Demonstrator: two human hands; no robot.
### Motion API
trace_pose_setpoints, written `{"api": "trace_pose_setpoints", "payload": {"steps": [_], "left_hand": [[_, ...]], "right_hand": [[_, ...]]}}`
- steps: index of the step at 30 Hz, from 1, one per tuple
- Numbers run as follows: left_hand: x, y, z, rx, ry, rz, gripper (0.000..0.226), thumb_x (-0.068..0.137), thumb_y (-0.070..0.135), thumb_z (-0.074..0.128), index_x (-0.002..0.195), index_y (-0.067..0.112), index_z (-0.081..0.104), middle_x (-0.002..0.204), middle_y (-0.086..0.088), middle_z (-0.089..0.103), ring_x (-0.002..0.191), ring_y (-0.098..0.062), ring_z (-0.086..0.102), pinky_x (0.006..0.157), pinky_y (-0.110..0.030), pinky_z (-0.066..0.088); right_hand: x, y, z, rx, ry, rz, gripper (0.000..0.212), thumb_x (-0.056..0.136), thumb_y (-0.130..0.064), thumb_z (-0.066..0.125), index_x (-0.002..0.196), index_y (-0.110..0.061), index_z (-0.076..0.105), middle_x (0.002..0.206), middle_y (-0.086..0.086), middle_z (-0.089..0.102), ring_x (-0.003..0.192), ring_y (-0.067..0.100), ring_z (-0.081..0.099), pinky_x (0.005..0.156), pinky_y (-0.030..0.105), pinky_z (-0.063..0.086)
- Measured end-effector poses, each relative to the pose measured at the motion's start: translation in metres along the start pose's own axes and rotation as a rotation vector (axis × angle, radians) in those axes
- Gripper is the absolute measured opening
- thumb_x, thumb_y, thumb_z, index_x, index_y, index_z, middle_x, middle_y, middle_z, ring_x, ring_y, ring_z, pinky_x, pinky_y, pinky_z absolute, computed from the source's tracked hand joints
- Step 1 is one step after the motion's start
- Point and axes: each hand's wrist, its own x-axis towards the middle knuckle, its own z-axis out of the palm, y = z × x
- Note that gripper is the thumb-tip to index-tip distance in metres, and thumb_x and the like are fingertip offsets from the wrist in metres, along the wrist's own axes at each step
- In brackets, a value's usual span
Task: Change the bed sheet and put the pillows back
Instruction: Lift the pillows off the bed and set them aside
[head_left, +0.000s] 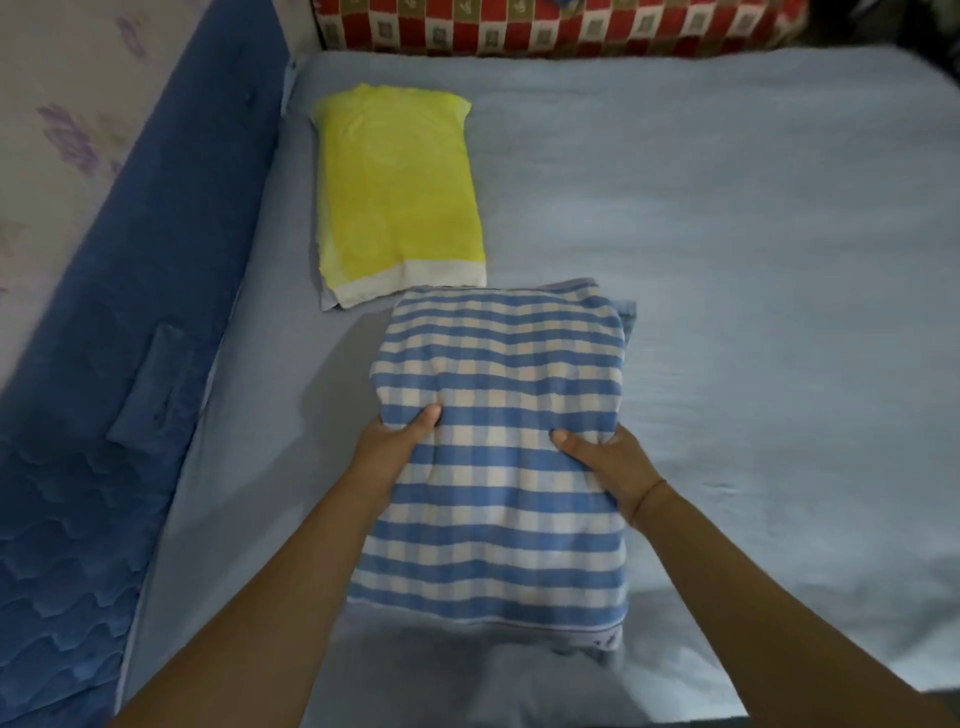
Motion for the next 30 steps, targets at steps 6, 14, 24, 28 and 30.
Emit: {"api": "trace_pose_setpoints", "payload": {"steps": [6,14,24,28,30], "left_hand": [[-0.043,0.015,0.105,0.074,-0.073,0.098,0.048,0.081,0.040,0.075,0.121,0.019,0.059,0.108,0.002,0.064,0.088,-0.012,0.061,0.078,-0.030,0.047],[-0.119,0.003,0.269,0.108,-0.226,0.180,0.044,0.080,0.041,0.075,0.116,0.023,0.057,0.102,0.007,0.066,0.086,-0.007,0.064,0.061,-0.019,0.048],[-0.179,-0.041,0.455,0.131,-0.359,0.145,0.059,0.071,0.052,0.078,0.120,0.025,0.060,0.114,0.001,0.069,0.100,-0.018,0.066,0.088,-0.038,0.054],[-0.188,-0.044,0.523,0.185,-0.422,0.144,0.065,0.067,0.057,0.079,0.122,0.025,0.061,0.113,0.002,0.070,0.101,-0.020,0.067,0.093,-0.043,0.053],[-0.187,-0.045,0.554,0.205,-0.448,0.142,0.069,0.066,0.058,0.079,0.123,0.025,0.061,0.112,0.002,0.070,0.101,-0.020,0.067,0.094,-0.044,0.053]], "right_hand": [[-0.043,-0.018,-0.106,0.040,0.097,-0.057,0.058,0.069,-0.038,0.084,0.119,-0.024,0.061,0.113,-0.002,0.070,0.101,0.017,0.067,0.085,0.036,0.057],[-0.107,-0.016,-0.279,0.072,0.178,-0.114,0.079,0.054,-0.054,0.084,0.123,-0.024,0.059,0.113,-0.002,0.071,0.101,0.020,0.068,0.087,0.043,0.057],[-0.166,-0.009,-0.479,0.070,0.288,-0.124,0.058,0.071,-0.040,0.081,0.122,-0.022,0.060,0.111,0.000,0.071,0.099,0.022,0.069,0.088,0.043,0.057],[-0.174,-0.004,-0.544,0.105,0.350,-0.141,0.059,0.069,-0.039,0.082,0.121,-0.021,0.061,0.110,0.000,0.072,0.098,0.022,0.069,0.087,0.042,0.057],[-0.174,-0.004,-0.571,0.124,0.367,-0.154,0.053,0.072,-0.034,0.081,0.120,-0.021,0.062,0.109,0.000,0.072,0.096,0.020,0.070,0.082,0.037,0.058]]}}
